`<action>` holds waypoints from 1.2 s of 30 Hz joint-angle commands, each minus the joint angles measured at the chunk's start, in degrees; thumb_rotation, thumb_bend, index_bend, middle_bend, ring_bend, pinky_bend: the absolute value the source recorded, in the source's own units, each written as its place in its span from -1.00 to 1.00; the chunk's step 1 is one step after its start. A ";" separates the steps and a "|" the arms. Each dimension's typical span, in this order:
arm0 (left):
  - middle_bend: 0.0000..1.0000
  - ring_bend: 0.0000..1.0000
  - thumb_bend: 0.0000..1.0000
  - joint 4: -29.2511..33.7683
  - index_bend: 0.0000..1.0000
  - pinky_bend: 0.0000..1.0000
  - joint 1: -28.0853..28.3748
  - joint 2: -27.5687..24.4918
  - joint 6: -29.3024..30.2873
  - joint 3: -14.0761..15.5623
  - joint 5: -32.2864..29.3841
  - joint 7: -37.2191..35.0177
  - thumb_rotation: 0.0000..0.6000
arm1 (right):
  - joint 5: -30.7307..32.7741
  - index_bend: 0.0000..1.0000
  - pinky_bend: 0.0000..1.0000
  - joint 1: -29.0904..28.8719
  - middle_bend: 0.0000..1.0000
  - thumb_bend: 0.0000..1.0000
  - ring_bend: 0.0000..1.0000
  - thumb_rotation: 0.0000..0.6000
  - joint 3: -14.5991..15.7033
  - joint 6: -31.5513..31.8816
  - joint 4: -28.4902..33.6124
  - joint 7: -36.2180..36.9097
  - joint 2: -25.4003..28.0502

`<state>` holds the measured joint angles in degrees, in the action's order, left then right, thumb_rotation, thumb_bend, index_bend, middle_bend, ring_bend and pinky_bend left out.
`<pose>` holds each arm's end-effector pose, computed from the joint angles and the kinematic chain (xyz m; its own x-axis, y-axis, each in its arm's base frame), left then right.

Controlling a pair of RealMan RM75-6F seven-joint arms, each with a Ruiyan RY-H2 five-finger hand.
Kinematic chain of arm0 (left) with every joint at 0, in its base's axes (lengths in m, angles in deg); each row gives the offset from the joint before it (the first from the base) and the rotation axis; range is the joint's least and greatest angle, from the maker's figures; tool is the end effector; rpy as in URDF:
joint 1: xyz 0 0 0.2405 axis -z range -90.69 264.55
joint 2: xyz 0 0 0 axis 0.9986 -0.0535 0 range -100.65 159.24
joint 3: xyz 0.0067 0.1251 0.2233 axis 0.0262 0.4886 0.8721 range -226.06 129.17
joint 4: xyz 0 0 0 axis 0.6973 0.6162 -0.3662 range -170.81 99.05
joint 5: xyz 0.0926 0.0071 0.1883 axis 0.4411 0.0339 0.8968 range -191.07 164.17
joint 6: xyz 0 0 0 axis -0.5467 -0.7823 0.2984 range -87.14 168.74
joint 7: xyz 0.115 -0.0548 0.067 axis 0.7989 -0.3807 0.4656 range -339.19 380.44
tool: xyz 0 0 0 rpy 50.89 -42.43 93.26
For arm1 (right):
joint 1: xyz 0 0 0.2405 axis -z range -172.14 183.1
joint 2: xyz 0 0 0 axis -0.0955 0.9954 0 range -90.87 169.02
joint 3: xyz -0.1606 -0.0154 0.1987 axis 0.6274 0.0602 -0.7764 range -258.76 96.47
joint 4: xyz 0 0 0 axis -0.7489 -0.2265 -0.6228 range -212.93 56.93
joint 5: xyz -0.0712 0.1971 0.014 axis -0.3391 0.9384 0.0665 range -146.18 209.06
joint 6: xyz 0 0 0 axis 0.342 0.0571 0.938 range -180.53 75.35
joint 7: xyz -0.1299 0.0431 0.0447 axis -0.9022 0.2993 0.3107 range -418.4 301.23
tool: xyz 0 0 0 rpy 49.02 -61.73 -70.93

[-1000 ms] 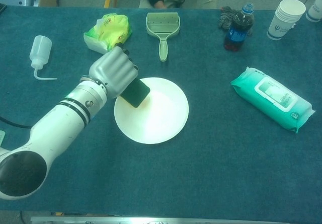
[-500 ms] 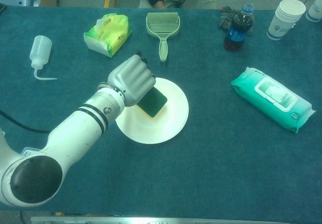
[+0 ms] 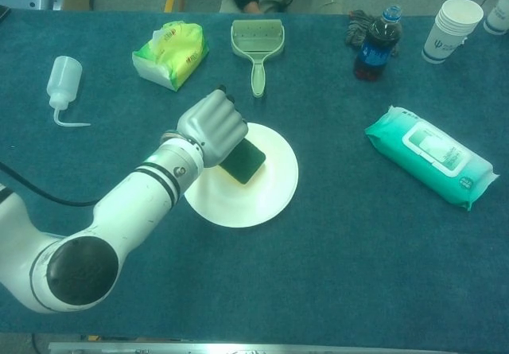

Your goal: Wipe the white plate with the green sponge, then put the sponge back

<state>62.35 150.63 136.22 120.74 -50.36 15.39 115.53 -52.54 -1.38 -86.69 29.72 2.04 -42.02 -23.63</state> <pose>-0.0456 0.2654 -0.0973 0.9860 -0.0415 0.1613 0.1163 -0.5215 -0.8453 -0.3493 -0.2060 0.1975 0.3386 0.0389 0.9401 -0.9409 0.0143 0.3383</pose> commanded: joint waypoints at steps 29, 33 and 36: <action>-0.41 -0.62 -0.41 -4.52 -0.03 -0.66 -3.64 -3.93 2.51 3.89 4.05 -2.27 1.00 | -0.40 -0.40 -0.19 -0.03 -0.37 -0.35 -0.58 0.96 -0.20 0.32 2.19 -2.23 0.39; -0.40 -0.62 -0.41 -2.50 -0.03 -0.66 -4.74 -6.20 3.83 3.81 4.94 -3.25 1.00 | -0.54 -0.40 -0.19 0.15 -0.37 -0.35 -0.58 0.96 -0.21 0.72 2.81 -2.46 0.66; -0.40 -0.62 -0.41 0.20 -0.03 -0.66 -5.73 -8.53 5.10 3.61 6.26 -4.78 1.00 | -0.68 -0.40 -0.19 0.19 -0.37 -0.35 -0.58 0.95 -0.15 0.79 3.14 -2.61 0.75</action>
<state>61.27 145.57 128.78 125.03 -46.63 20.83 111.65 -53.20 -1.19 -86.84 30.50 5.17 -44.61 -22.89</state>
